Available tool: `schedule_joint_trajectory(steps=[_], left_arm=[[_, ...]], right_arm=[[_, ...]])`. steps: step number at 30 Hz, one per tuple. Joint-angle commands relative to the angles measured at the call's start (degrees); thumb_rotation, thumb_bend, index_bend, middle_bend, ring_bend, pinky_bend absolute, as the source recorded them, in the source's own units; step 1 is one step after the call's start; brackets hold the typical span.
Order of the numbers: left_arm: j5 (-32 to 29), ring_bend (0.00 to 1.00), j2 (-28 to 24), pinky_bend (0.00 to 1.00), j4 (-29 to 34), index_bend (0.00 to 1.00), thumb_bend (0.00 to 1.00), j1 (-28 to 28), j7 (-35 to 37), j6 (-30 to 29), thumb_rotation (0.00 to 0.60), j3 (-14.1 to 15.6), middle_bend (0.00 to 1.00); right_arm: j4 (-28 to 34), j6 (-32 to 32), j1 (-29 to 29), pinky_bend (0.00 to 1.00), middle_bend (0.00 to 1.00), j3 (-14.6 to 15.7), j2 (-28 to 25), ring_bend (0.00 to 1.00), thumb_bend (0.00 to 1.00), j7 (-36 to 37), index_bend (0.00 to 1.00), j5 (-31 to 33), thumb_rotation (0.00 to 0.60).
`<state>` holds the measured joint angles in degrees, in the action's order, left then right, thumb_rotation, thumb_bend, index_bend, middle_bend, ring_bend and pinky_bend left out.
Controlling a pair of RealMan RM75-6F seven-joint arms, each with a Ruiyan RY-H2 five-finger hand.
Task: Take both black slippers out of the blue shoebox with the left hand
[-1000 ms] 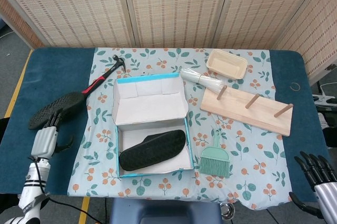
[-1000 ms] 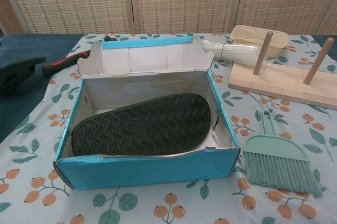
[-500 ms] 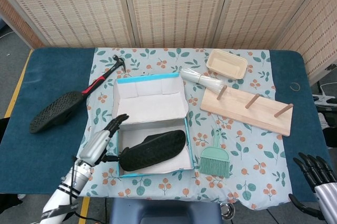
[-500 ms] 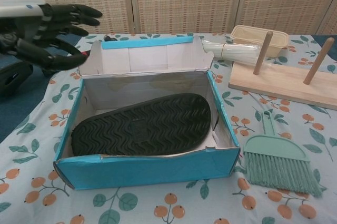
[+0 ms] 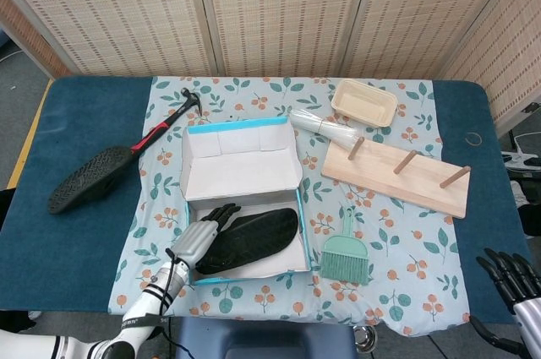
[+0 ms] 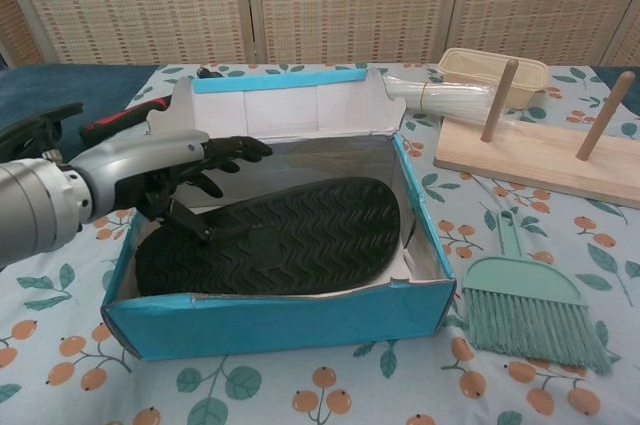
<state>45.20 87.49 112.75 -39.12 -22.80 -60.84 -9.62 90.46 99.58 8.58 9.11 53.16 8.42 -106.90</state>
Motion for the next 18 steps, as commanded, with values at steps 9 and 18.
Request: schedule_joint_trajectory(steps=[9,18], left_arm=[[-12.3,0.15,-2.5,0.29,0.4,0.10,0.36,-5.1,-4.9,4.2,0.600,1.0,0.17],[-16.7,0.31,-2.9,0.36,1.2,0.33,0.34,-8.2,-7.1,2.8,0.600,2.1,0.40]], right_arm=[[0.3,0.2,0.3,0.00,0.00,0.1,0.3,0.00,0.22,-1.0,0.00,-0.2,0.465],[0.4,0.2,0.4,0.00,0.00,-0.2,0.3,0.00,0.22,-1.3,0.00,0.3,0.466]])
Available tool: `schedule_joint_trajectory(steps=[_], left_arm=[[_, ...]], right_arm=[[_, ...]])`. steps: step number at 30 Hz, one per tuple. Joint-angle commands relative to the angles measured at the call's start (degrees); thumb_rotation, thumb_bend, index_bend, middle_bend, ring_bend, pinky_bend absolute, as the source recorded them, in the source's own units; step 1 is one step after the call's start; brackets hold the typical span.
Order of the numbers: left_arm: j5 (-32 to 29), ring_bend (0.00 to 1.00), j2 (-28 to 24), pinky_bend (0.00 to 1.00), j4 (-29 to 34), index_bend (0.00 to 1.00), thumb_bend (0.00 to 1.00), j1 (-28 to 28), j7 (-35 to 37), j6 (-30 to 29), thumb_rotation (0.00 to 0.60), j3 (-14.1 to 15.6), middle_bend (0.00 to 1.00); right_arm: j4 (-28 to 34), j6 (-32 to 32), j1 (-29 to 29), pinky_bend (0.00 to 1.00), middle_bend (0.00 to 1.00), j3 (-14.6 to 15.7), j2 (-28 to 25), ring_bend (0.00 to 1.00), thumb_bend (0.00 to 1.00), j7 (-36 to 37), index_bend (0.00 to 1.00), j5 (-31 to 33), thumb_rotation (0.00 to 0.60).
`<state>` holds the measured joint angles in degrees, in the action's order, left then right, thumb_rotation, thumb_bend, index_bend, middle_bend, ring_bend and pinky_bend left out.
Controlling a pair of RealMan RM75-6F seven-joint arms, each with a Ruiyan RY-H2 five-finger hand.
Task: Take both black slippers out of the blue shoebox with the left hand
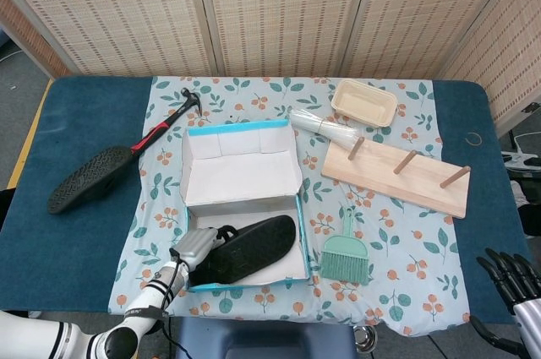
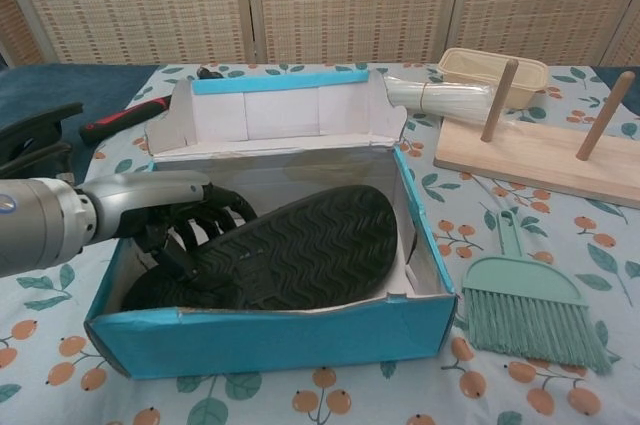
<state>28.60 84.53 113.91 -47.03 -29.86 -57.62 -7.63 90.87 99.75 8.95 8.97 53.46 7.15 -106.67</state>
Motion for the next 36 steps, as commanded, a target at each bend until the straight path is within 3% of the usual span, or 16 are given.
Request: schedule_joint_trajectory(steps=[1,6,13,22,30,36], left_arm=[[-0.2,0.32,0.2,0.38,0.1,0.35,0.34,-0.4,0.1,-0.5,0.600,0.2,0.43],[-0.2,0.44,0.4,0.43,0.7,0.51,0.37,-0.7,0.9,-1.4,0.600,0.4,0.59],[2.0,0.49,0.6,0.48,2.1,0.61,0.40,-0.4,3.0,-2.7,0.600,-0.1,0.64],[5.6,0.53,-0.9,0.51,5.1,0.65,0.45,0.8,6.0,-5.9,0.600,-1.8,0.68],[8.7,0.55,-6.0,0.53,9.2,0.67,0.46,1.8,8.1,-9.1,0.600,-5.4,0.70],[10.3,0.57,-8.3,0.55,9.8,0.69,0.49,2.8,9.1,-9.9,0.600,-5.2,0.72]], right_arm=[[0.0,0.0,0.0,0.00,0.00,-0.1,0.0,0.00,0.22,0.0,0.00,0.1,0.466],[-0.1,0.2,0.0,0.00,0.00,-0.3,-0.1,0.00,0.22,0.5,0.00,0.4,0.467],[-0.1,0.4,0.1,0.00,0.00,-0.4,-0.1,0.00,0.22,0.8,0.00,0.8,0.465],[-0.2,0.4,0.1,0.00,0.00,-0.6,-0.1,0.00,0.22,1.0,0.00,1.0,0.464],[0.0,-0.1,0.0,0.00,0.00,-0.5,0.0,0.00,0.22,0.4,0.00,0.9,0.463],[0.4,-0.4,0.0,0.00,0.00,-0.3,0.1,0.00,0.22,-0.3,0.00,0.4,0.465]])
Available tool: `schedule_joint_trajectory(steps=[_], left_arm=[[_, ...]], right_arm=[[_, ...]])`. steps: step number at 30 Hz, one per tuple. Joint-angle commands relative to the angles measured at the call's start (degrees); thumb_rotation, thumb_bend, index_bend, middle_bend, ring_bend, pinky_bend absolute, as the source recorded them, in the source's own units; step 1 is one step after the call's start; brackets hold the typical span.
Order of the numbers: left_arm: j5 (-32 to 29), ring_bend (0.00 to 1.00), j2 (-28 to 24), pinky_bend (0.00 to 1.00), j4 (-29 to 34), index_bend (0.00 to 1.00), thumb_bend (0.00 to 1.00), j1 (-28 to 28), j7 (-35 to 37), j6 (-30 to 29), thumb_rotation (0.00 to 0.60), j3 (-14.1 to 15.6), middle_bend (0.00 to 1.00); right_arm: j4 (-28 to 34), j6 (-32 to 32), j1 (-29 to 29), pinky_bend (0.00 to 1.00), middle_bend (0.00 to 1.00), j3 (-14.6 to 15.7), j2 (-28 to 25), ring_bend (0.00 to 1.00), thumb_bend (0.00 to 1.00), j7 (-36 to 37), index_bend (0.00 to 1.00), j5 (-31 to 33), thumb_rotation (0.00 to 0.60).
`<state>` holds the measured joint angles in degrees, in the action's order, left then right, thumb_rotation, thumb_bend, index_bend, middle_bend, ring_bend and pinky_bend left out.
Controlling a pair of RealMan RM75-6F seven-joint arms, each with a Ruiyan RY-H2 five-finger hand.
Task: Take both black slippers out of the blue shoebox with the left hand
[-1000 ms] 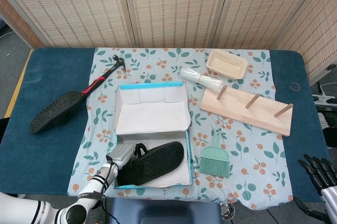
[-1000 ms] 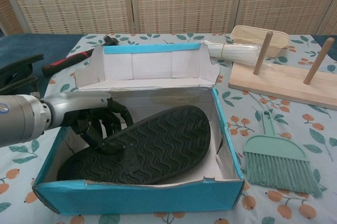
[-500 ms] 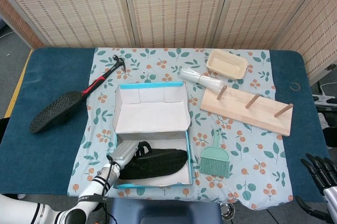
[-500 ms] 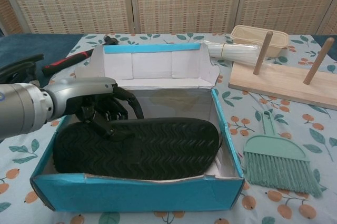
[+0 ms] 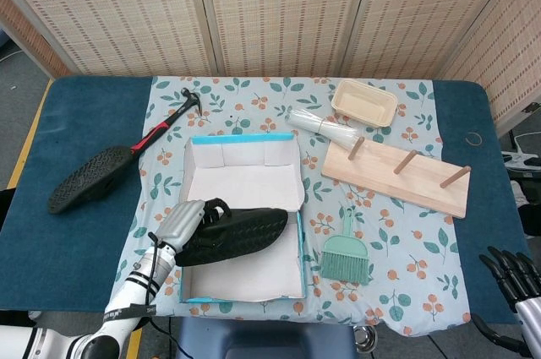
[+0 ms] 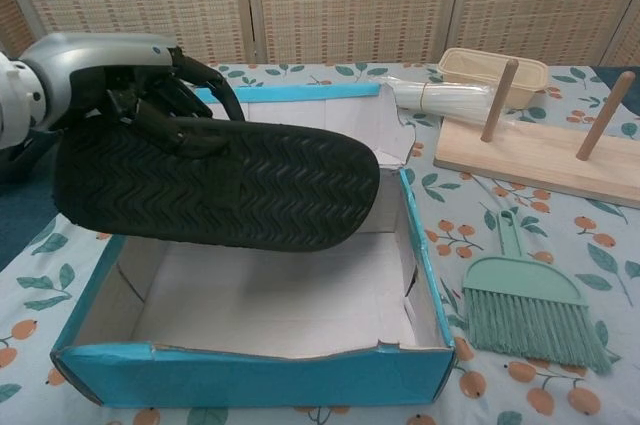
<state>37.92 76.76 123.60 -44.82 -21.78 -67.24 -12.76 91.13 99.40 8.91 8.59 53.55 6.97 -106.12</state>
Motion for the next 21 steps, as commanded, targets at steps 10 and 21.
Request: schedule_joint_trajectory(steps=[10,21], left_arm=[[11.7,0.59,-11.8,0.57,0.4,0.71,0.50,4.8,2.2,-5.4,0.600,-1.8,0.74],[26.8,0.58,-15.5,0.56,-24.5,0.71,0.50,13.9,3.6,-10.8,0.600,5.6,0.73]], right_arm=[[0.1,-0.4,0.0,0.00,0.00,0.0,-0.1,0.00,0.22,0.0,0.00,0.6,0.465],[-0.1,1.1,0.6,0.00,0.00,0.8,-0.1,0.00,0.22,-0.3,0.00,-1.8,0.465]])
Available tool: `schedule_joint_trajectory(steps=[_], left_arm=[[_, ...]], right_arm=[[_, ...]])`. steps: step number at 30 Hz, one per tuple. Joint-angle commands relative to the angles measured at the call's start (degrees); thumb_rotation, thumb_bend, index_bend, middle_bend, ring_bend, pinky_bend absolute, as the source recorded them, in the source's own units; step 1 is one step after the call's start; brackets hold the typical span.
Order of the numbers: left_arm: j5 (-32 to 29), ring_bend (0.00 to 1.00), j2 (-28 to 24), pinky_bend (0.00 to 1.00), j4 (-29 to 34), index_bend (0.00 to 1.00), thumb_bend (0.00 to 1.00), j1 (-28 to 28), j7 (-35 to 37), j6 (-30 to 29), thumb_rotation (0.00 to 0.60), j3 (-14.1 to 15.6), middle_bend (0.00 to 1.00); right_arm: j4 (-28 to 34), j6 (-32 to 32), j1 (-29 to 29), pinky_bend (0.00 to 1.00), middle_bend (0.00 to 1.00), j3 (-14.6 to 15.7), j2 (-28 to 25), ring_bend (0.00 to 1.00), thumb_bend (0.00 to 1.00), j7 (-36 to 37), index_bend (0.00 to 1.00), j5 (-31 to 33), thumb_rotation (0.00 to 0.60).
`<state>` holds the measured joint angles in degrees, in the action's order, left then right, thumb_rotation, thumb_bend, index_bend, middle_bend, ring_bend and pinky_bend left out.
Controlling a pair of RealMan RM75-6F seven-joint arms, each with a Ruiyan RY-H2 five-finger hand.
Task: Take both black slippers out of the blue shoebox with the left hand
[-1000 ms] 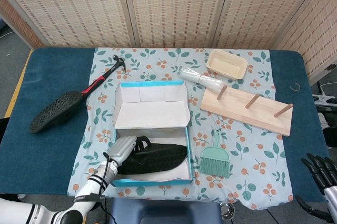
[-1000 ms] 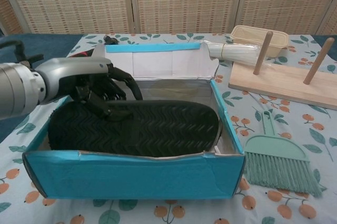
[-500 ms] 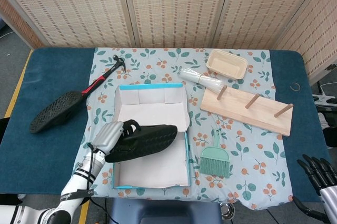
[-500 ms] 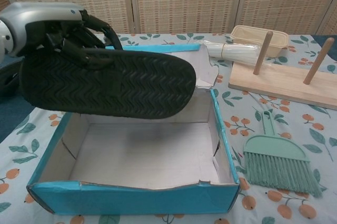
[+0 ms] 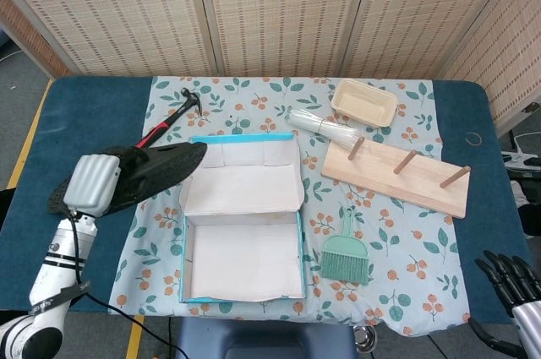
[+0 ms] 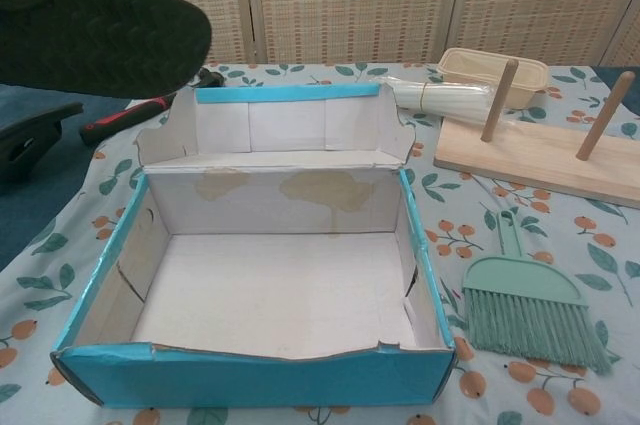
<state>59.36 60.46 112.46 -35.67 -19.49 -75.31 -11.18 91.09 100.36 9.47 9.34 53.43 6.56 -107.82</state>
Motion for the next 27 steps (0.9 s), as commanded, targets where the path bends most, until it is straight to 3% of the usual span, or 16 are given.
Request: schedule_joint_trajectory(steps=[1,4,8,14,22,25,27], left_arm=[[5.0,0.58,1.2,0.56,-15.9,0.71,0.50,5.4,2.0,-2.6,0.600,4.3,0.73],[4.9,0.58,2.6,0.56,-23.3,0.71,0.50,7.5,3.0,-2.3,0.600,5.7,0.73],[9.5,0.56,6.9,0.54,-32.5,0.69,0.50,10.8,5.4,-5.6,0.600,8.0,0.71],[16.1,0.52,13.0,0.51,-37.3,0.64,0.49,15.9,8.9,-12.1,0.600,10.7,0.66],[22.5,0.44,23.3,0.37,-49.4,0.58,0.49,22.4,14.7,-18.4,0.600,13.7,0.61],[23.2,0.40,25.5,0.35,-50.0,0.50,0.48,24.5,17.4,-19.2,0.600,14.4,0.57],[23.1,0.28,25.6,0.31,-48.5,0.33,0.46,25.7,17.5,-18.2,0.600,15.2,0.41]], right_arm=[[-0.1,0.2,0.1,0.00,0.00,0.1,-0.1,0.00,0.22,0.2,0.00,-0.2,0.464],[-0.3,0.8,0.3,0.00,0.00,0.1,-0.1,0.00,0.22,0.4,0.00,-0.4,0.464],[-0.3,1.2,0.5,0.00,0.00,0.1,0.0,0.00,0.22,0.4,0.00,-0.7,0.465],[-0.4,1.2,0.5,0.00,0.00,0.4,-0.1,0.00,0.22,0.1,0.00,-1.2,0.464],[-1.1,2.5,0.9,0.00,0.00,0.9,-0.4,0.00,0.22,1.4,0.00,-2.2,0.464],[-1.4,3.0,1.1,0.00,0.00,0.7,-0.4,0.00,0.22,1.8,0.00,-2.0,0.463],[-1.5,3.0,1.1,0.00,0.00,0.7,-0.4,0.00,0.22,1.9,0.00,-1.9,0.464]])
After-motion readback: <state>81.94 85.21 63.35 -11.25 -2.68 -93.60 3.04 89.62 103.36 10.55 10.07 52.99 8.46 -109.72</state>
